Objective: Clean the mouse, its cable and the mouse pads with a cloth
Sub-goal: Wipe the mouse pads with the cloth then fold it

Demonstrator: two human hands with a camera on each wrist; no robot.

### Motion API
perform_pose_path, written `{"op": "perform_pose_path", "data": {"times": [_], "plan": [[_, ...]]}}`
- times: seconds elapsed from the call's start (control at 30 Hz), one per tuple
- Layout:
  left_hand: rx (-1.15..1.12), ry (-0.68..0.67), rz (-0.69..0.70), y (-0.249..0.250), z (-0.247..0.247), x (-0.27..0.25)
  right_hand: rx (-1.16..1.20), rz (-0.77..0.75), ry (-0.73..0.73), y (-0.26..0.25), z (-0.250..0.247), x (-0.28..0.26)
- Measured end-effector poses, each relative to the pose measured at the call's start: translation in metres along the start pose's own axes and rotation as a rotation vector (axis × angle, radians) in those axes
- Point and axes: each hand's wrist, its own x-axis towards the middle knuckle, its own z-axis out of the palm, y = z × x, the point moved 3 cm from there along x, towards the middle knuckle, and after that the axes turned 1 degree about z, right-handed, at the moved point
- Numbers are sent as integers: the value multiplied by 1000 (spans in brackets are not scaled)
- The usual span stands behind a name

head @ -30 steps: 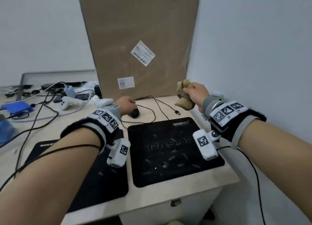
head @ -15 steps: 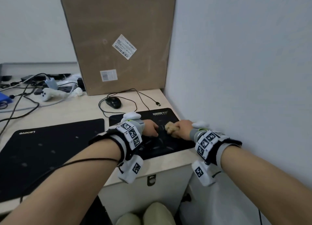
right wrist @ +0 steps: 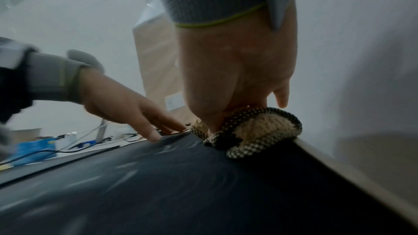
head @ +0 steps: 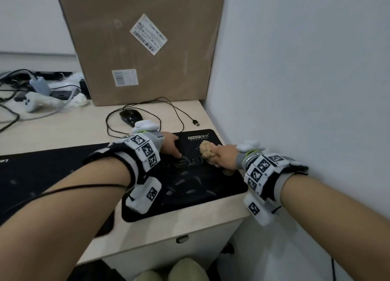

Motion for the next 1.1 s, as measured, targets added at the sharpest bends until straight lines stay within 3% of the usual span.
{"op": "perform_pose_path", "data": {"times": [0.1, 0.23, 0.4, 0.6, 0.8, 0.97, 1.1], "plan": [[-60, 41, -34, -26, -13, 16, 53, 21, 14, 2, -16, 33], [-30, -9, -53, -49, -10, 25, 93, 58, 38, 8, -34, 71], [11, -13, -38, -51, 0, 28, 87, 69, 39, 8, -36, 79], [-11, -1, -60, -49, 5, 23, 41, -12, -14, 0, -20, 34], [-13, 83, -95, -44, 10, 8, -4, -148, -56, -1, 27, -40], [0, 149, -109, -43, 18, -10, -78, -331, -83, -42, 46, -87], [22, 99, -137, -56, 20, -24, -109, -379, -86, -76, 45, -83]]}}
